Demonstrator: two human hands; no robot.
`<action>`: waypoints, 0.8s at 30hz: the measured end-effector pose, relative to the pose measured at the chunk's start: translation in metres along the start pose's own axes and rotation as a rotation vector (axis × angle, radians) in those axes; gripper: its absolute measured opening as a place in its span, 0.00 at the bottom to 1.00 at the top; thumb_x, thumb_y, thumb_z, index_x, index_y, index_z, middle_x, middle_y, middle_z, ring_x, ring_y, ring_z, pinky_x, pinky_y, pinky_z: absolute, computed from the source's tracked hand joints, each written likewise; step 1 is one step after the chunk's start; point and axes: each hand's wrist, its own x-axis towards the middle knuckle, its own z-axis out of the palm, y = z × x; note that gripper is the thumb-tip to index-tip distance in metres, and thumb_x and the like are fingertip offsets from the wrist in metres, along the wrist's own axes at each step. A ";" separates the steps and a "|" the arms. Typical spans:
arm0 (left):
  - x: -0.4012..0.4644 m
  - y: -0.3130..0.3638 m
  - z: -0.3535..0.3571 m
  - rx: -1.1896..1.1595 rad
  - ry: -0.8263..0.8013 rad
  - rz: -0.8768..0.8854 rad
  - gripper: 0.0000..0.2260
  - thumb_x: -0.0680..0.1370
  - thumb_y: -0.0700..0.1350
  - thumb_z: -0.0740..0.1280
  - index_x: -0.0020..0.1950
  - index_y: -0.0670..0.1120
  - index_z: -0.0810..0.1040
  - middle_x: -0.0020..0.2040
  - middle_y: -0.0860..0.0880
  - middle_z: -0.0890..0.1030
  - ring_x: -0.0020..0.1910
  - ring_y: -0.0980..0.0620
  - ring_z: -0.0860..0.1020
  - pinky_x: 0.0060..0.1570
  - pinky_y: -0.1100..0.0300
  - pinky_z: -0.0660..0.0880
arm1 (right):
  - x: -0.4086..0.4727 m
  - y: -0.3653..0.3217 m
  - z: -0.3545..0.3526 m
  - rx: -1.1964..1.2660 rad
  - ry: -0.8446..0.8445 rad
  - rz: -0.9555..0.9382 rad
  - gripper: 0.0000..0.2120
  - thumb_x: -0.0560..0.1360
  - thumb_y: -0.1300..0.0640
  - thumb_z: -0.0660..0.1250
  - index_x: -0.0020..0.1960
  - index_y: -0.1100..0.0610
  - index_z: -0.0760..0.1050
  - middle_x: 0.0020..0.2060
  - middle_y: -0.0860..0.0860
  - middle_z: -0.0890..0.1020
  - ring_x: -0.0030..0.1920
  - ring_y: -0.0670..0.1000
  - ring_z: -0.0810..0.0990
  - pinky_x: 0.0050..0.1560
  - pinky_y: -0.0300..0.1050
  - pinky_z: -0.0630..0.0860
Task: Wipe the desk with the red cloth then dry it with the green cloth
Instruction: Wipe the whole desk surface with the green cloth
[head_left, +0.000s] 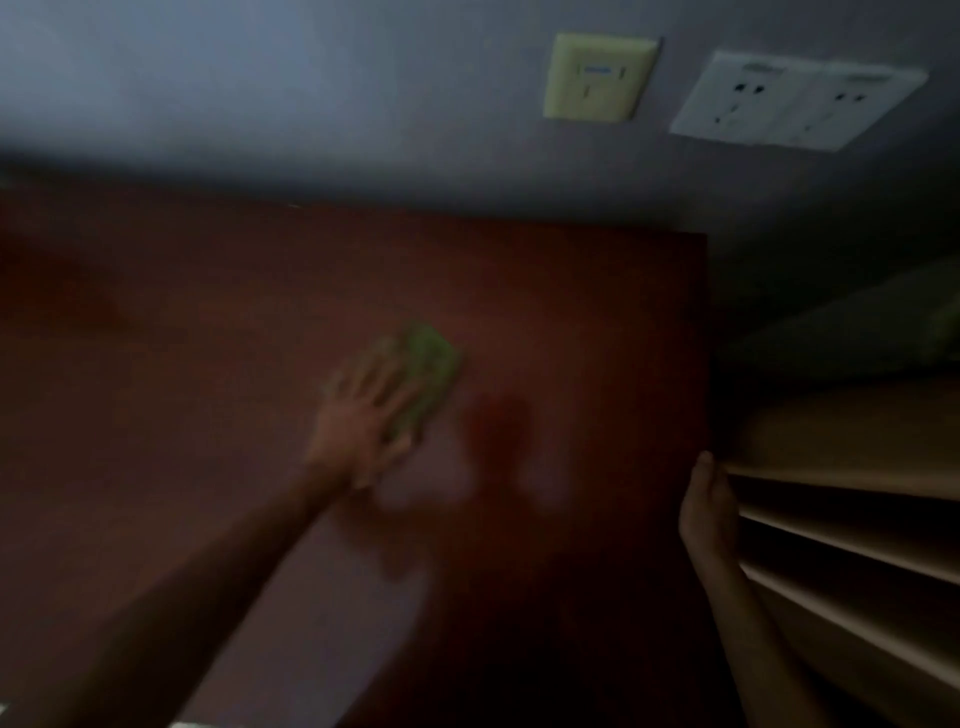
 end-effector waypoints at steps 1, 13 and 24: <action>-0.007 -0.041 -0.012 0.007 -0.010 -0.182 0.29 0.75 0.59 0.56 0.75 0.50 0.68 0.74 0.38 0.68 0.75 0.37 0.61 0.69 0.37 0.63 | -0.004 -0.001 0.000 -0.023 -0.001 -0.018 0.27 0.82 0.42 0.47 0.72 0.59 0.66 0.68 0.60 0.73 0.66 0.62 0.72 0.65 0.54 0.67; -0.022 -0.164 -0.034 -0.121 0.149 -1.044 0.30 0.76 0.56 0.53 0.75 0.45 0.67 0.74 0.32 0.64 0.73 0.27 0.59 0.68 0.26 0.52 | -0.069 -0.010 0.070 -0.483 0.318 0.044 0.39 0.75 0.37 0.48 0.79 0.57 0.47 0.77 0.65 0.50 0.75 0.68 0.50 0.74 0.63 0.48; 0.015 -0.096 -0.027 0.052 -0.024 0.370 0.29 0.73 0.61 0.56 0.73 0.55 0.72 0.74 0.44 0.69 0.74 0.37 0.65 0.71 0.36 0.59 | -0.150 -0.093 0.272 -0.677 0.216 -0.368 0.39 0.73 0.38 0.49 0.76 0.59 0.58 0.74 0.71 0.54 0.72 0.74 0.54 0.69 0.73 0.52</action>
